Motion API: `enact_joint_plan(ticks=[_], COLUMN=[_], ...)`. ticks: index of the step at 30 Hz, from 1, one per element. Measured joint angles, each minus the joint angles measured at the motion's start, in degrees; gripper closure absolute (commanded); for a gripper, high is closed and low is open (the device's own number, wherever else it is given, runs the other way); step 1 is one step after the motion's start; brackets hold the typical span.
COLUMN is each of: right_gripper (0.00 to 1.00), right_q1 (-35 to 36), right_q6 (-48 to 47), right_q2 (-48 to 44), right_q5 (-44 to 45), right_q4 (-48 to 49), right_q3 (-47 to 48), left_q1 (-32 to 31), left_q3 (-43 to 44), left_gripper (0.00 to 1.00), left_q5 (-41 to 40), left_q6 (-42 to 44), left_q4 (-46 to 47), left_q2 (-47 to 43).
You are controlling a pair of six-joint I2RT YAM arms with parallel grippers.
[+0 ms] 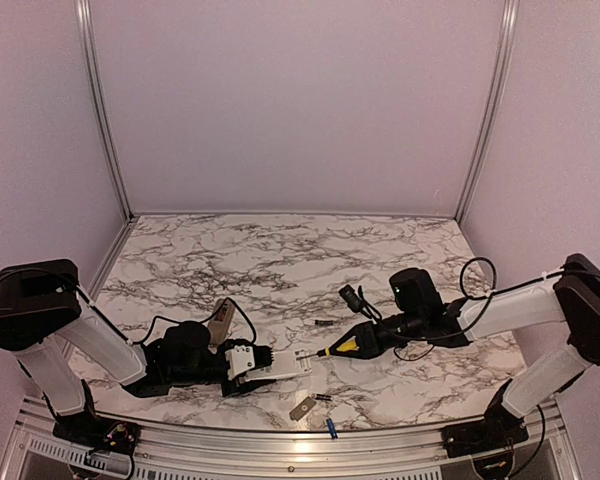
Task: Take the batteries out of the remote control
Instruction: Remove the battery from the remote control without the battery cover, then place the remote control at the center of the board.
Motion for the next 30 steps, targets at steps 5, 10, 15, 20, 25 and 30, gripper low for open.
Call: enact_joint_plan(ticks=[5, 10, 15, 20, 25, 30], right_gripper=[1.00, 1.00, 1.00, 1.00, 1.00, 1.00], right_q1=[0.1, 0.2, 0.3, 0.3, 0.4, 0.4], right_q6=[-0.4, -0.9, -1.4, -2.3, -2.9, -3.3], right_q2=[-1.3, -3.7, -6.5, -9.8, -12.5, -14.6], right_q5=[0.9, 2.2, 3.8, 5.9, 8.2, 10.8], right_q4=[-2.2, -4.8, -7.8, -10.8, -13.1, -14.4], right_q3=[0.7, 1.0, 1.9, 2.6, 3.7, 3.8], left_q1=[0.0, 0.0, 0.0, 0.2, 0.7, 0.8], left_q3=[0.0, 0.0, 0.0, 0.0, 0.0, 0.0], left_gripper=[1.00, 1.00, 1.00, 1.00, 1.00, 1.00], left_q5=[0.0, 0.0, -0.1, -0.1, -0.3, -0.6], left_q6=[-0.2, -0.6, -1.1, -1.6, -2.5, -3.2], left_q4=[0.6, 1.6, 2.6, 3.7, 5.0, 5.3], left_q2=[0.0, 0.0, 0.0, -0.3, -0.9, -0.9])
